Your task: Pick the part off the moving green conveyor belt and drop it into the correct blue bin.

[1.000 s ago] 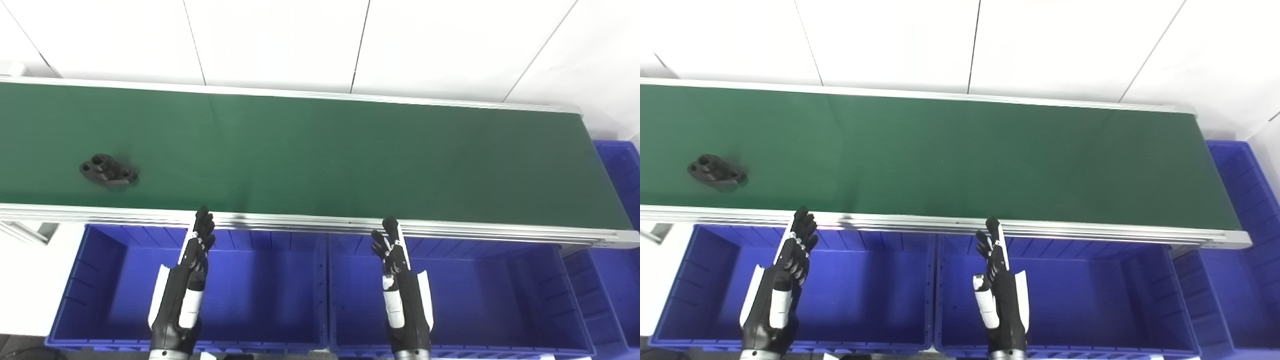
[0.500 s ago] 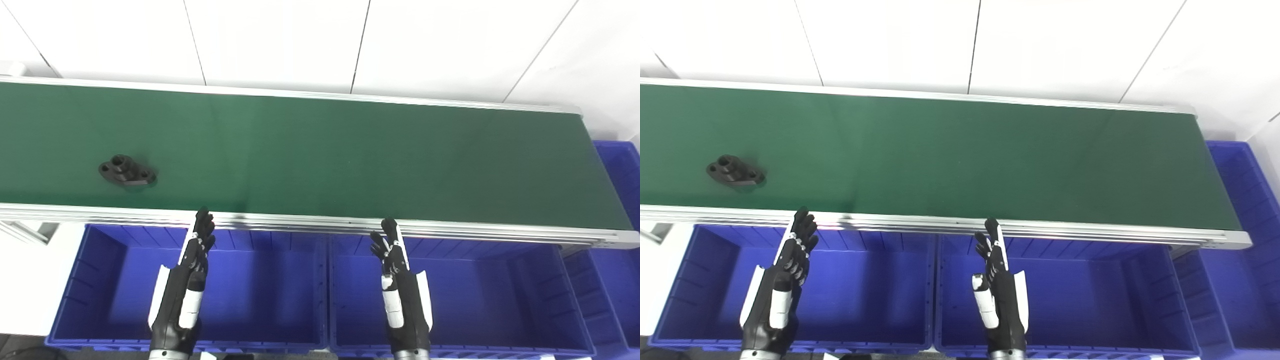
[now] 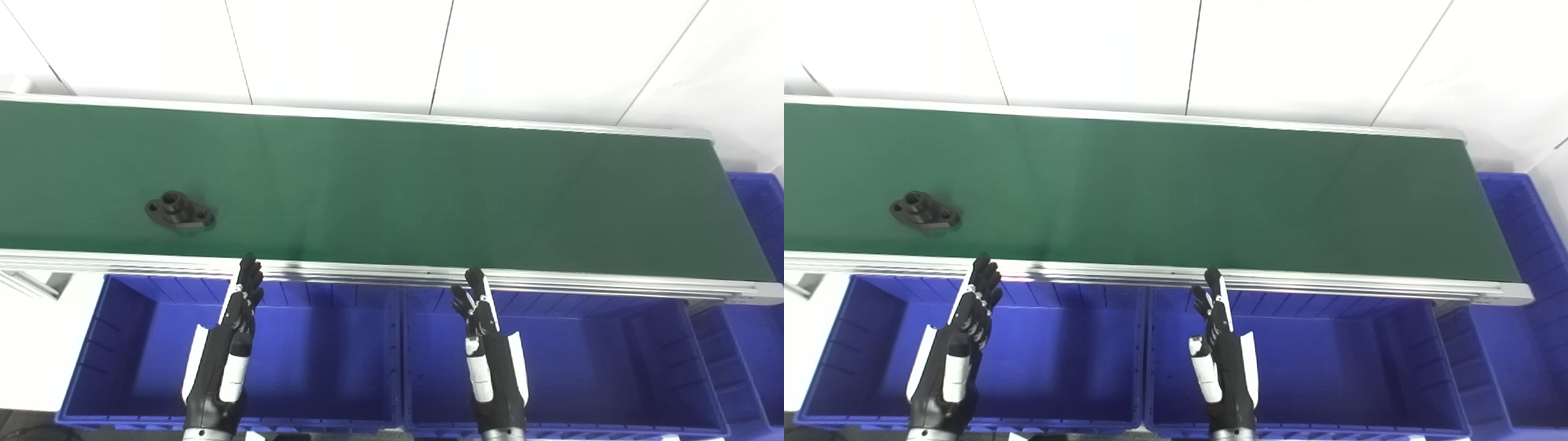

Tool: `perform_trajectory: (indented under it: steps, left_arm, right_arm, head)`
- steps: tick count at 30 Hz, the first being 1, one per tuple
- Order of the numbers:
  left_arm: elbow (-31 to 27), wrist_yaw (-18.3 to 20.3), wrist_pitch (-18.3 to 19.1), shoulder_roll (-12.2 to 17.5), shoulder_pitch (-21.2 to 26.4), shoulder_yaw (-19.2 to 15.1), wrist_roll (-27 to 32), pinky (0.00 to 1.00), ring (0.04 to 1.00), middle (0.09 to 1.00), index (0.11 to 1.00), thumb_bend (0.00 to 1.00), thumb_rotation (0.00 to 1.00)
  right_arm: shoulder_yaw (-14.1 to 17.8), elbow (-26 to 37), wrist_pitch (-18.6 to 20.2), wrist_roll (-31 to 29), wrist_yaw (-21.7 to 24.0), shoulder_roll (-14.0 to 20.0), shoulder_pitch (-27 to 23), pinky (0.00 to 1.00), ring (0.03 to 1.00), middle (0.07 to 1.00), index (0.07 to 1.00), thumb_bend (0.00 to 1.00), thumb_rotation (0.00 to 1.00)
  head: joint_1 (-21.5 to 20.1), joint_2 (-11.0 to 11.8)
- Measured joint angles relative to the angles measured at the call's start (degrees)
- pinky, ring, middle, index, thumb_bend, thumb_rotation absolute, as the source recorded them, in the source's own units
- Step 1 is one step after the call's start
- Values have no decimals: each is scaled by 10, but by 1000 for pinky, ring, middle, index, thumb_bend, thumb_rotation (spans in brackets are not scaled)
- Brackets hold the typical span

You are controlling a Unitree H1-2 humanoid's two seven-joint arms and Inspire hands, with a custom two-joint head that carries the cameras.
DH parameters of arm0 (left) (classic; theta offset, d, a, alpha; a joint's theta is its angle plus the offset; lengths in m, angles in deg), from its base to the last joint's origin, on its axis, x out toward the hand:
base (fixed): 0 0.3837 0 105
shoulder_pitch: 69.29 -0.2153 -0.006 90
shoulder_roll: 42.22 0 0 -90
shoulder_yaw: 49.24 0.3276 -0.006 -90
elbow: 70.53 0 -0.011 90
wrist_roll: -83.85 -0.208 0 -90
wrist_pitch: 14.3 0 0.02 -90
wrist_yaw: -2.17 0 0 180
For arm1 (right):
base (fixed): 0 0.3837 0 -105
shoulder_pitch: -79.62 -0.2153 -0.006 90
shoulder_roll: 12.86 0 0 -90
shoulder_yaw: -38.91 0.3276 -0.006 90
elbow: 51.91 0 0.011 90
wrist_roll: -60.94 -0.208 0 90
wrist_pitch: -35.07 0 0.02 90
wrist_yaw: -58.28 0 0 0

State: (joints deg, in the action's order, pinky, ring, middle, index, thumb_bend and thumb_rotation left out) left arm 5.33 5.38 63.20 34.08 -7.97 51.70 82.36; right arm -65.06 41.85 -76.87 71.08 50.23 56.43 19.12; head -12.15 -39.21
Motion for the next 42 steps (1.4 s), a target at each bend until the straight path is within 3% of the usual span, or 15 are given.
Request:
perform_trajectory:
  steps: [5,6,10,12,20,27,32,37,40,42]
  left_arm:
    - [16,0,-4,-7,-1,5,-2,1000,1000,1000,1000,762,998]
    - [17,-1,-9,-8,-1,7,-5,1000,1000,1000,1000,772,995]
    - [37,-8,-27,-19,0,11,-31,1000,1000,1000,1000,795,979]
    - [49,-11,-39,-23,0,15,-41,1000,1000,1000,1000,797,970]
    - [77,-20,-64,-27,7,22,-67,1000,1000,1000,1000,843,928]
    - [98,-35,-79,-44,14,29,-89,990,990,1000,1000,810,934]
    - [116,-38,-88,-47,20,34,-102,992,996,1000,1000,769,946]
    - [125,-38,-91,-51,22,36,-103,985,996,1000,1000,759,933]
    - [127,-38,-91,-53,22,37,-105,986,996,1000,1000,753,934]
    - [126,-38,-91,-53,22,37,-109,983,994,1000,1000,752,933]
  right_arm:
    - [4,-21,-1,-17,8,10,-1,941,949,1000,1000,739,1000]
    - [6,-23,-2,-19,9,14,-1,937,950,1000,1000,732,1000]
    - [15,-39,-12,-19,9,25,-6,921,952,1000,1000,727,1000]
    - [17,-43,-13,-17,9,29,-7,910,947,1000,1000,741,1000]
    - [25,-54,-14,-23,8,42,-13,923,947,1000,1000,762,1000]
    - [27,-61,-14,-30,13,61,-17,935,957,1000,1000,791,1000]
    - [23,-57,-14,-26,11,81,-23,941,961,1000,1000,746,1000]
    - [22,-38,-15,-15,-2,94,-23,923,956,996,1000,805,1000]
    - [23,-11,-16,5,-20,95,-23,902,940,968,1000,840,951]
    - [17,10,-16,34,-43,99,-24,866,926,950,991,804,867]
  head:
    - [32,20]
    - [48,33]
    - [57,45]
    - [68,62]
    - [94,85]
    - [122,106]
    - [135,113]
    - [136,107]
    - [127,97]
    - [120,89]
